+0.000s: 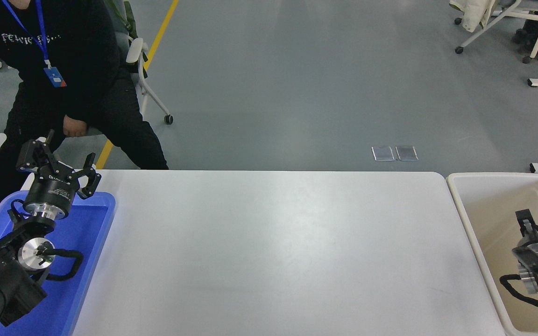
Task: Clean the table surface
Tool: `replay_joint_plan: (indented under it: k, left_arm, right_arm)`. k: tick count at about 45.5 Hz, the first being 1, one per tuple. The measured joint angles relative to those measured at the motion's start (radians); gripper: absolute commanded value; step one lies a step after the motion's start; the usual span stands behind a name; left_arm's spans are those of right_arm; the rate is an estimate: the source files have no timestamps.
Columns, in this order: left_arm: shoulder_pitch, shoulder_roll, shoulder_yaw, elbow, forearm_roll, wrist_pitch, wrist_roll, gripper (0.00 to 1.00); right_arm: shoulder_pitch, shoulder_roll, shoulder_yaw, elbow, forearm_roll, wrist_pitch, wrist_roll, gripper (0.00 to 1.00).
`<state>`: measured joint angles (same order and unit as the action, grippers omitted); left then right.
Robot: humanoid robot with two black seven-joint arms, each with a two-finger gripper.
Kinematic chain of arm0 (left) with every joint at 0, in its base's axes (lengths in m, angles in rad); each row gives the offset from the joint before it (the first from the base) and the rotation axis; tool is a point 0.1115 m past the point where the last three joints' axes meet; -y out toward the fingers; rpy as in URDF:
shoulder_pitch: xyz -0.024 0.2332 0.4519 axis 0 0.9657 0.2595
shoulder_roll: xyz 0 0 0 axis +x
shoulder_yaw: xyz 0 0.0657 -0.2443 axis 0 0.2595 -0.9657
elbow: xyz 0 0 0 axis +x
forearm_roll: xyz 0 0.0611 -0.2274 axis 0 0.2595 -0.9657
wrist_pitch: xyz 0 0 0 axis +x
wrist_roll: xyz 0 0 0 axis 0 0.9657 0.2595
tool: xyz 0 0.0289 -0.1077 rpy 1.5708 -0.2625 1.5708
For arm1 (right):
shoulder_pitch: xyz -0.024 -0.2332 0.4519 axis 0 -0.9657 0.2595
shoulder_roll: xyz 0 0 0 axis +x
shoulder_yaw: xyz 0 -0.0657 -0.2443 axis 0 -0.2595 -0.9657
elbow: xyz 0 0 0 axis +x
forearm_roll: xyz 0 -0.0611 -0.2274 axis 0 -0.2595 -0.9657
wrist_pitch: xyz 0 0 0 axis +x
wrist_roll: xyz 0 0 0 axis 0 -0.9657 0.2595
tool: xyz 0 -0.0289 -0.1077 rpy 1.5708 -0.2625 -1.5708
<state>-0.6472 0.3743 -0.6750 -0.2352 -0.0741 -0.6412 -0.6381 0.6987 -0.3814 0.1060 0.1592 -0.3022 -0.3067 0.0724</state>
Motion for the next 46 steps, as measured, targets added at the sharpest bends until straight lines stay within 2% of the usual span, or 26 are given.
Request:
replay_joint_plan:
  k: [8,24,33,46]
  left_arm:
    - [0.0,0.0,0.0,0.0,0.0,0.0,0.0,1.0]
    - [0.0,0.0,0.0,0.0,0.0,0.0,0.0,1.0]
    - [0.0,0.0,0.0,0.0,0.0,0.0,0.0,1.0]
    - [0.0,0.0,0.0,0.0,0.0,0.0,0.0,1.0]
  right_arm:
    - [-0.008,-0.146,0.147,0.216,0.001,0.01,0.091,1.0]
    - [-0.164,-0.301,0.57,0.711,-0.01,0.057,0.147,1.0]
    - [-0.211,-0.259,0.702,0.843,-0.009,0.111,0.154,1.0]
    - [-0.262,-0.078,0.769,0.909,-0.053,0.168,0.215,1.0]
